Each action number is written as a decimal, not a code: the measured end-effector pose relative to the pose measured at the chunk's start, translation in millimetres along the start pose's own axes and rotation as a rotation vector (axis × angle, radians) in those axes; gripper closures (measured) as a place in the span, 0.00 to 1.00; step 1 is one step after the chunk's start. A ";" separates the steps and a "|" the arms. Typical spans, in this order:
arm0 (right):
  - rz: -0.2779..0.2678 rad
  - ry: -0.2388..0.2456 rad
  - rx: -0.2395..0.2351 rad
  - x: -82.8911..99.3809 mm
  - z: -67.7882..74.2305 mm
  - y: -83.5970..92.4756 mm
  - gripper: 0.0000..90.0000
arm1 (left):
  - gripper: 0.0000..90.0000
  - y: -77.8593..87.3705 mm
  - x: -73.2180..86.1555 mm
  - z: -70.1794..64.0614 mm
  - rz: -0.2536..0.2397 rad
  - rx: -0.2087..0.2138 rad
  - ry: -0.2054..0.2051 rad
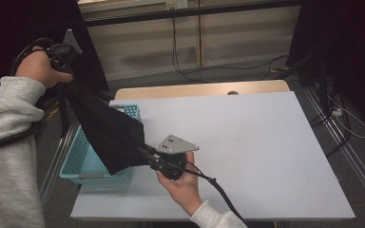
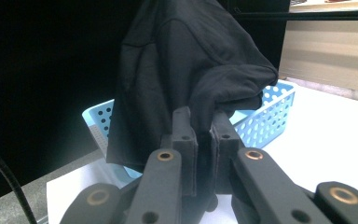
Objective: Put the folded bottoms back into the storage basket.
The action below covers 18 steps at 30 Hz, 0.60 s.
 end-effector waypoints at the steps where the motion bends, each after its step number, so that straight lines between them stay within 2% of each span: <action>1: 0.000 0.001 -0.003 -0.1 0.9 -1.4 0.93 | 0.93 -1.2 -0.2 0.9 0.006 -0.003 -0.001; 10: 0.012 -0.003 -0.006 2.1 4.5 -10.9 0.93 | 0.93 -11.7 -3.1 8.4 0.013 -0.004 0.007; 18: 0.018 0.002 -0.013 2.9 9.6 -16.7 0.93 | 0.93 -16.8 -1.7 13.6 0.039 0.001 0.011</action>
Point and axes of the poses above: each handheld gripper's, and its own axes: y roughly backward along the jaws, x roughly out of its underside, z roughly to its left, the point moved 4 cm from there along -y, roughly forward along the jaws, and after that the axes turned 1 degree about -y, right-handed, at the moved point
